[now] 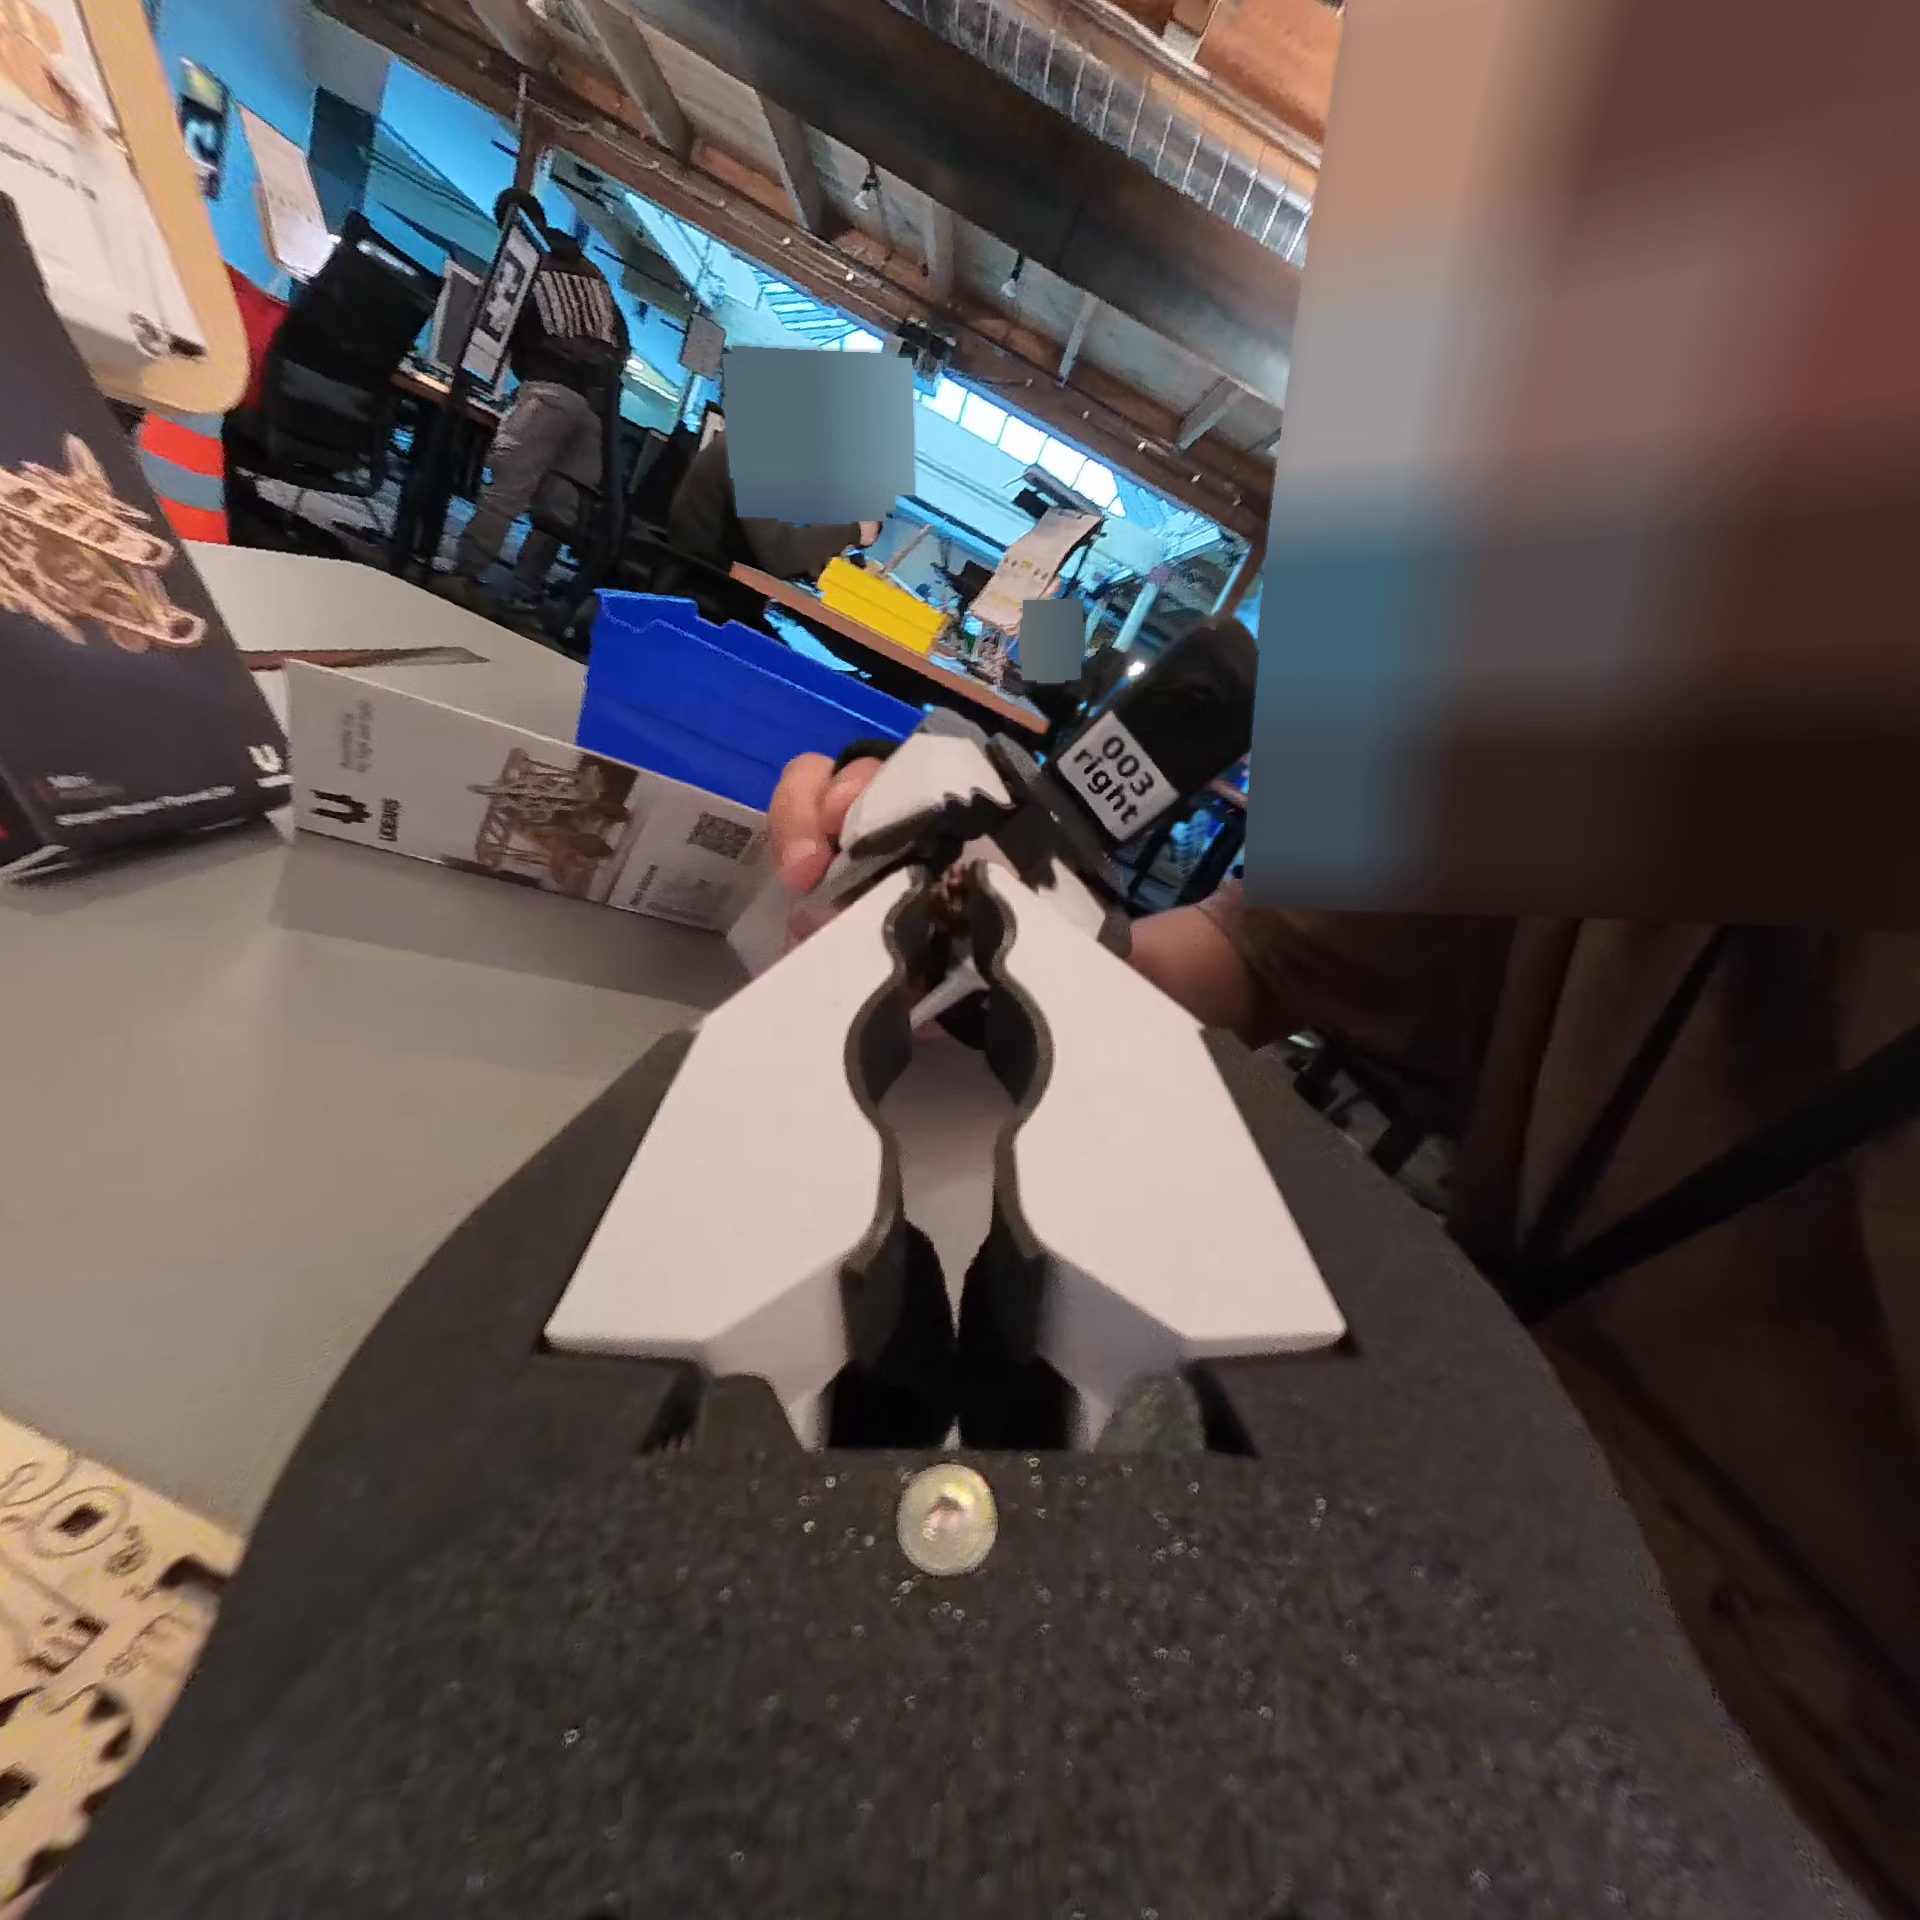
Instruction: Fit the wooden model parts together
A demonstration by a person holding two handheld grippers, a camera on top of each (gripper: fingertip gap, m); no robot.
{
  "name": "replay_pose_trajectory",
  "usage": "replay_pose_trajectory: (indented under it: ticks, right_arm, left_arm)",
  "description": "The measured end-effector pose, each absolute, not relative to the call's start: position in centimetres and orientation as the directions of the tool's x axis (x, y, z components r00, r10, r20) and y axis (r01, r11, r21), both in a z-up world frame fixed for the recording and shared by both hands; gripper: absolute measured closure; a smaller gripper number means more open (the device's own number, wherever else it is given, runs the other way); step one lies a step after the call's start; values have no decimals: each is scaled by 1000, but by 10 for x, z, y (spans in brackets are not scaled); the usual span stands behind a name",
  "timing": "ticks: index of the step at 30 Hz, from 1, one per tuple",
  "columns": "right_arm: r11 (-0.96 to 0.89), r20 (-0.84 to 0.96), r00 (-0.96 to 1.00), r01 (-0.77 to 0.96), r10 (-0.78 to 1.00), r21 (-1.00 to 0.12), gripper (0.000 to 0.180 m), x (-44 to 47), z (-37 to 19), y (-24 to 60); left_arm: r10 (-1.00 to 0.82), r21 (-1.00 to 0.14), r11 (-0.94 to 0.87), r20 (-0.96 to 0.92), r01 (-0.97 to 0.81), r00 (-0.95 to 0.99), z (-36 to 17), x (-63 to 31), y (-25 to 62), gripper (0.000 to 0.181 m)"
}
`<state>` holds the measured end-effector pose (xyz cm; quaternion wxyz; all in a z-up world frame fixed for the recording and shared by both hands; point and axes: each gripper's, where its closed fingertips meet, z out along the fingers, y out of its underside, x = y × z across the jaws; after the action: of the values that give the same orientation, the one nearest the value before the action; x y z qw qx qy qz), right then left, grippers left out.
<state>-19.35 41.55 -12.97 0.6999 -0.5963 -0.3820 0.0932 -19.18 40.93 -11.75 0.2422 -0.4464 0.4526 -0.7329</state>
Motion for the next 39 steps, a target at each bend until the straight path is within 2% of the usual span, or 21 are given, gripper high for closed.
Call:
replay_pose_trajectory:
  ticks: [3,5,7,11,14,19,22,27,30,34,39]
  right_arm:
    - [320,504,668,390,548,-864,155,-201,-133,412]
    - [358,541,673,407,504,-840,170,-201,-129,410]
    - [386,573,656,426,492,-818,174,-201,-127,407]
    - [383,594,652,455,471,-804,176,-199,-127,409]
    - [341,559,640,442,527,-829,177,-199,-131,411]
    - [199,380,663,334,645,-921,177,-192,-139,418]
    - [101,291,642,316,709,-943,177,-196,-151,419]
    - [-90,-12,572,109,820,-990,177,-202,-152,414]
    - [-191,-173,476,-11,862,-981,177,-201,-150,410]
    - [-272,-302,357,-133,884,-953,178,-198,-139,404]
    - [-511,-541,94,-231,835,-828,177,-197,-134,397]
  left_arm:
    - [-742,-878,-477,431,-47,-513,-116,-193,403,177]
    - [-717,-872,-483,442,-73,-539,-117,-194,397,177]
    - [-651,-839,-532,492,-114,-578,-116,-196,393,177]
    - [-564,-768,-620,578,-160,-590,-115,-195,397,177]
    - [-568,-761,-631,587,-152,-576,-116,-194,402,177]
    - [-694,-808,-587,534,-50,-483,-117,-193,427,176]
    - [-772,-864,-502,463,-30,-436,-119,-191,425,165]
    - [-834,-942,-334,306,-23,-460,-120,-192,402,150]
    - [-854,-958,-285,268,-30,-445,-123,-191,399,151]
    - [-862,-963,-268,258,-39,-436,-125,-190,398,152]
    - [-862,-953,-302,289,-35,-416,-125,-189,405,156]
